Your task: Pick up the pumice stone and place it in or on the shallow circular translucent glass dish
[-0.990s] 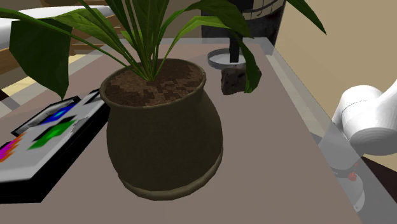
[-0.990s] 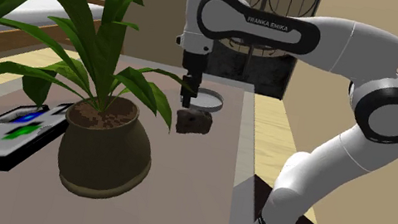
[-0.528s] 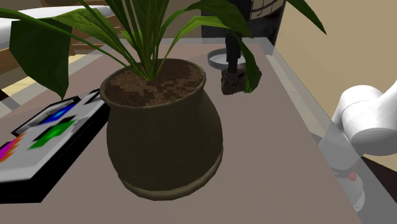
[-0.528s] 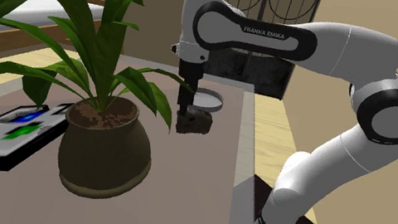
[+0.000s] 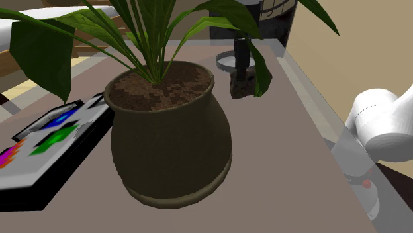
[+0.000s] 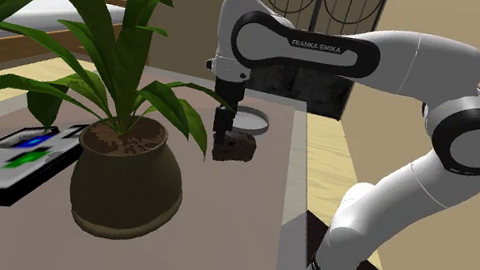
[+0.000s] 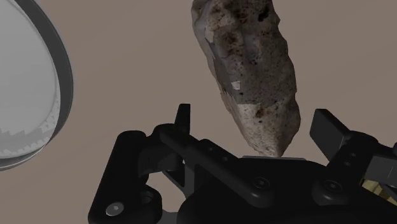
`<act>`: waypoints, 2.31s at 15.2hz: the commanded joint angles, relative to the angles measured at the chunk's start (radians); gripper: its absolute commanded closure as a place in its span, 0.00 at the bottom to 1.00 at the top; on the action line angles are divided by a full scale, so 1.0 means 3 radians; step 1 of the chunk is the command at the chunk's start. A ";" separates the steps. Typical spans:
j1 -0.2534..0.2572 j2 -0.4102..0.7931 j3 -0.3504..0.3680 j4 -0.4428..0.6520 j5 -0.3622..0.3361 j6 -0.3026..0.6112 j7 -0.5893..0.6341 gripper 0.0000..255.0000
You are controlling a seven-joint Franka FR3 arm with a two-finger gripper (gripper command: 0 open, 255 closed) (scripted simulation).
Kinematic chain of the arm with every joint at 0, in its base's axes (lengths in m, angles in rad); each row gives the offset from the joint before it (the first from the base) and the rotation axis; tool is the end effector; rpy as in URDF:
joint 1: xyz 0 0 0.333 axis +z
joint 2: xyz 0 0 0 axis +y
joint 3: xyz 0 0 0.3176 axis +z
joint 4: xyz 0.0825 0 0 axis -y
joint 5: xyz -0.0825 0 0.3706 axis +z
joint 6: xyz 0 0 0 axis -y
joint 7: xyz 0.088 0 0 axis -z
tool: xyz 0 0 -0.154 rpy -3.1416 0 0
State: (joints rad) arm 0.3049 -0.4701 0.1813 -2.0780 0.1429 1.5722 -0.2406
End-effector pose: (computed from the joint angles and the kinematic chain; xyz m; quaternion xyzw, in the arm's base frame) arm 0.3274 0.2106 0.5616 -0.9383 -0.3439 0.0243 0.0280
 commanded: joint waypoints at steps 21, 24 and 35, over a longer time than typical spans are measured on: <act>-0.0014 0.0125 -0.0016 0.0562 -0.0024 -0.0436 0.0041 1.00; -0.0018 0.0177 -0.0019 0.0746 -0.0031 -0.0569 0.0056 1.00; -0.0152 0.0510 -0.0282 0.1368 -0.0179 -0.0894 -0.0300 1.00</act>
State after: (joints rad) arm 0.2673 -0.3307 0.1128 -1.6862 0.0972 1.3107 -0.3057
